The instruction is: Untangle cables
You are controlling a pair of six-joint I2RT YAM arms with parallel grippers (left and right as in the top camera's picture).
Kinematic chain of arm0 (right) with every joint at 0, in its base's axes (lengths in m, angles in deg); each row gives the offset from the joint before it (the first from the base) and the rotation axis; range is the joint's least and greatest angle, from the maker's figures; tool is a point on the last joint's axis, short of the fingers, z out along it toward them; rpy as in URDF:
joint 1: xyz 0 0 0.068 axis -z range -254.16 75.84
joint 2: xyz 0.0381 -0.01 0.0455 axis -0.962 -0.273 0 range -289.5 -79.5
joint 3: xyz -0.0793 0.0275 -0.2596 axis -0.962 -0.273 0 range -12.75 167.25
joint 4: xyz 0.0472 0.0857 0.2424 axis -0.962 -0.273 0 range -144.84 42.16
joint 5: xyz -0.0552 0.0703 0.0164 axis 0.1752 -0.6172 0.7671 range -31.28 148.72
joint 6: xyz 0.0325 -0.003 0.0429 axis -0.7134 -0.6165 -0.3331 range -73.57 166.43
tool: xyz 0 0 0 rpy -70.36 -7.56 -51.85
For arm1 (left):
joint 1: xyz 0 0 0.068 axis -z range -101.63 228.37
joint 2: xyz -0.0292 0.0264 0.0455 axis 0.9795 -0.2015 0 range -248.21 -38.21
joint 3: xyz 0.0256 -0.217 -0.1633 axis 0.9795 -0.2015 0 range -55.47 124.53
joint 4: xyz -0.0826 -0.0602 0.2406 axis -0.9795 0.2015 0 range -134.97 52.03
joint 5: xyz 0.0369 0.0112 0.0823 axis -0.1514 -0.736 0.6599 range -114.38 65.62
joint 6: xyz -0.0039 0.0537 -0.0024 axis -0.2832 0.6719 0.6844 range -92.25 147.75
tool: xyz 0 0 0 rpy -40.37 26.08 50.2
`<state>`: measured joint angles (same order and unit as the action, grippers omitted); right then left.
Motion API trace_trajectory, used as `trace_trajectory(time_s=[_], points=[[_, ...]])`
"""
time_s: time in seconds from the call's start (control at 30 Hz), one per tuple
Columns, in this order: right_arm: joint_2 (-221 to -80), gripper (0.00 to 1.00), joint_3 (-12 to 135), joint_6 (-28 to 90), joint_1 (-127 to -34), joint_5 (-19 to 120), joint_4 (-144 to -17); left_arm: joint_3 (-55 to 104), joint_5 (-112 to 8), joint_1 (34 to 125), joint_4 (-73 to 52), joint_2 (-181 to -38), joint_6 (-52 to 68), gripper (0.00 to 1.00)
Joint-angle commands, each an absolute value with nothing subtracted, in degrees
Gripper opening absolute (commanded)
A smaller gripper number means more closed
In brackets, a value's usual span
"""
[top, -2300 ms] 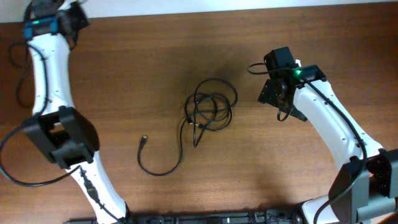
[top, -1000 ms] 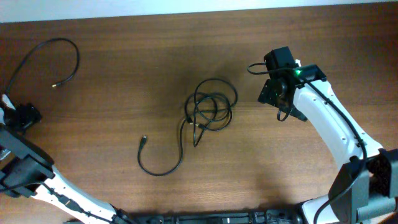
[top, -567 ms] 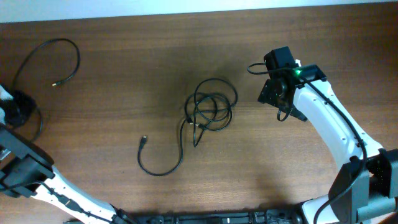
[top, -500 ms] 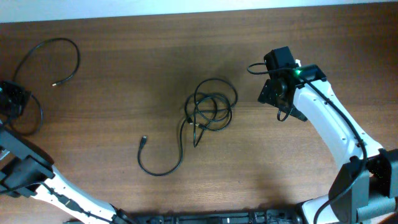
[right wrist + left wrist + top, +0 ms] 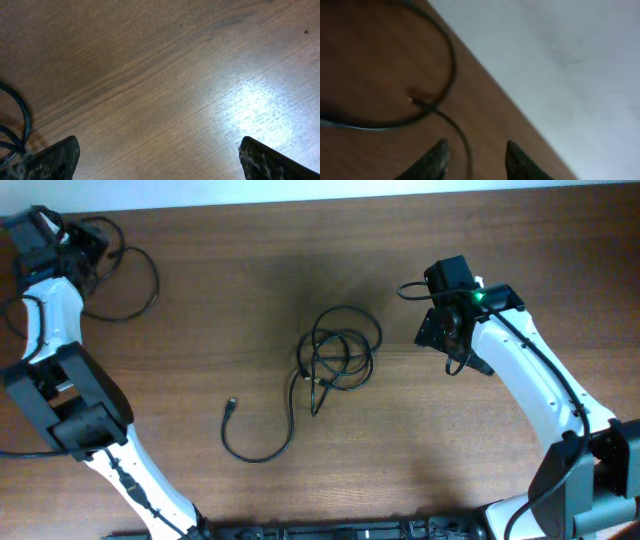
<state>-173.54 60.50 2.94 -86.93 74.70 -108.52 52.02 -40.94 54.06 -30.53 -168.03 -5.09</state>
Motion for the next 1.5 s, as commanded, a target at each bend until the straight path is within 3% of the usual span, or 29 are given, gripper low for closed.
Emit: trace_trajectory(time_s=[0.0,0.13,0.27,0.4,0.47,0.5,0.77,0.83,1.03,1.17,1.47], points=[[-173.60,0.98,60.54,3.12,-86.89,74.79,-108.52,52.43,-34.42,52.51,-25.94,-167.86,4.92,0.56],[-173.60,0.98,60.54,3.12,-86.89,74.79,-108.52,52.50,-43.03,51.48,-24.22,-164.93,4.92,0.52],[-173.60,0.98,60.54,3.12,-86.89,74.79,-108.52,52.50,-45.05,51.26,-21.11,-160.73,5.05,0.86],[-173.60,0.98,60.54,3.12,-86.89,74.79,-108.52,52.23,-20.28,50.80,-8.52,-161.17,11.17,0.93],[-173.60,0.98,60.54,3.12,-86.89,74.79,-108.52,49.94,-19.89,50.85,-7.65,-161.32,11.17,0.93],[-173.60,0.98,60.54,3.12,-86.89,74.79,-108.52,48.85,-21.09,50.82,-7.28,-161.32,11.19,0.89],[-173.60,0.98,60.54,3.12,-86.89,74.79,-108.52,41.04,-21.37,51.98,-8.44,-164.82,11.13,0.85],[-173.60,0.98,60.54,3.12,-86.89,74.81,-108.52,41.04,-21.31,52.35,-10.03,-165.72,11.13,0.75],[-173.60,0.98,60.54,3.12,-86.89,74.81,-108.52,41.04,-21.72,52.51,-10.56,-167.86,11.11,0.76],[-173.60,0.98,60.54,3.12,-86.89,74.81,-108.52,41.04,-21.79,52.77,-11.32,-169.63,10.69,0.46],[-173.60,0.98,60.54,3.12,-86.89,74.81,-108.52,41.04,-22.01,54.65,-11.52,-170.04,10.69,0.55]])
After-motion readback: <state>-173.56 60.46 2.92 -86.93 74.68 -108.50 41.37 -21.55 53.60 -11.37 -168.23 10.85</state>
